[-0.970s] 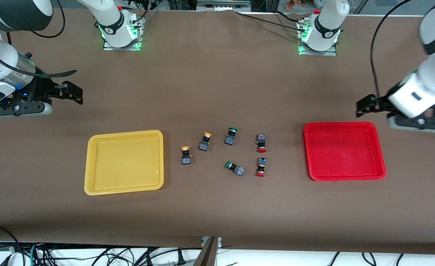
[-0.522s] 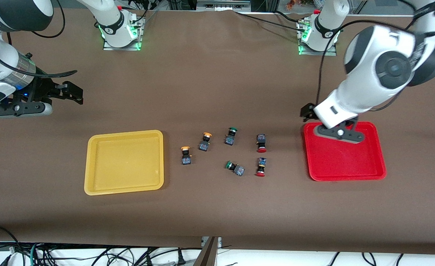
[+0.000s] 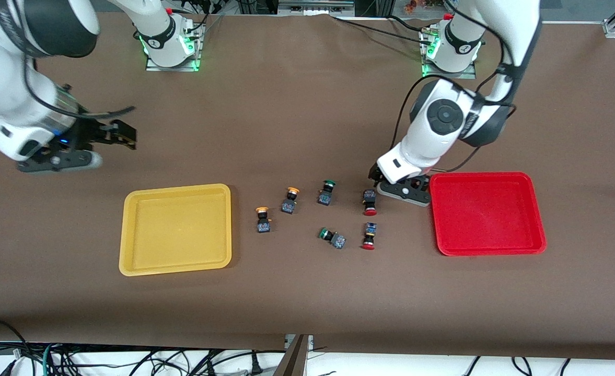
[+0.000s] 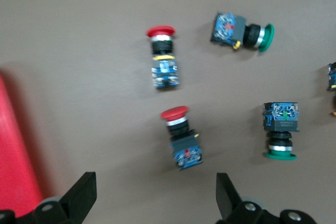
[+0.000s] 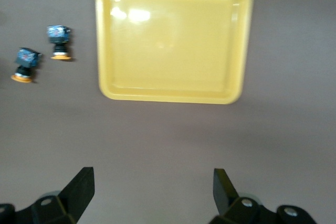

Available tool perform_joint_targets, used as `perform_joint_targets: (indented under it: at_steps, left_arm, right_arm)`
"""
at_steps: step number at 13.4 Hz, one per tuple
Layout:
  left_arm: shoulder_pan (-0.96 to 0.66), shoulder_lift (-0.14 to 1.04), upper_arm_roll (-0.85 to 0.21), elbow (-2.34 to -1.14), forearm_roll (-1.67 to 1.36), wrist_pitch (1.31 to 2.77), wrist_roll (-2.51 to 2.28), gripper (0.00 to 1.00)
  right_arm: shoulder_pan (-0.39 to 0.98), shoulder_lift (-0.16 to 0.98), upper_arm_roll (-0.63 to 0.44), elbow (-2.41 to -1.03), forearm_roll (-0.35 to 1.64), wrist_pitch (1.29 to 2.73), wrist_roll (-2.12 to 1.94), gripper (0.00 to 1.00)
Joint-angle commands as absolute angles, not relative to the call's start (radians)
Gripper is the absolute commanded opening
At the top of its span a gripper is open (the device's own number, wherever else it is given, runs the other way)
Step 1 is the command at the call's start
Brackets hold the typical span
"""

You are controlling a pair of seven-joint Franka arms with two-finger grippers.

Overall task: Place red and yellow buttons in trays
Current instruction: 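Reach the left gripper to a red button while the right gripper reaches yellow, then grasp the red button with the left gripper while the right gripper grasps yellow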

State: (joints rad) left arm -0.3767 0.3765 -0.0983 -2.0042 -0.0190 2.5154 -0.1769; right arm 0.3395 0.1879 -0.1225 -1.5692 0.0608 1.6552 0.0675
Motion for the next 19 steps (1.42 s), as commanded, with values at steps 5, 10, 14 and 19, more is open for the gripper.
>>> perform_joint_targets:
  at_steps: [5, 10, 14, 19]
  left_arm:
    - [-0.426, 0.532, -0.095, -2.02, -0.015, 2.793, -0.179, 1.0]
    - [-0.437, 0.581, -0.095, -2.022, -0.006, 2.841, -0.167, 0.95]
    - [-0.451, 0.572, -0.097, -2.022, -0.006, 2.839, -0.166, 0.19]
    - [-0.43, 0.399, -0.097, -2.039, -0.008, 2.63, -0.175, 0.0]
  right_arm:
    - [0.547, 0.613, -0.124, -1.478, 0.167, 2.139, 0.228, 1.0]
    - [0.606, 0.8, -0.121, -1.393, 0.167, 2.322, 0.29, 1.0]
    - [0.626, 0.88, -0.121, -1.393, 0.167, 2.419, 0.328, 0.99]
    - [0.621, 0.899, -0.123, -1.396, 0.17, 2.439, 0.321, 0.34]
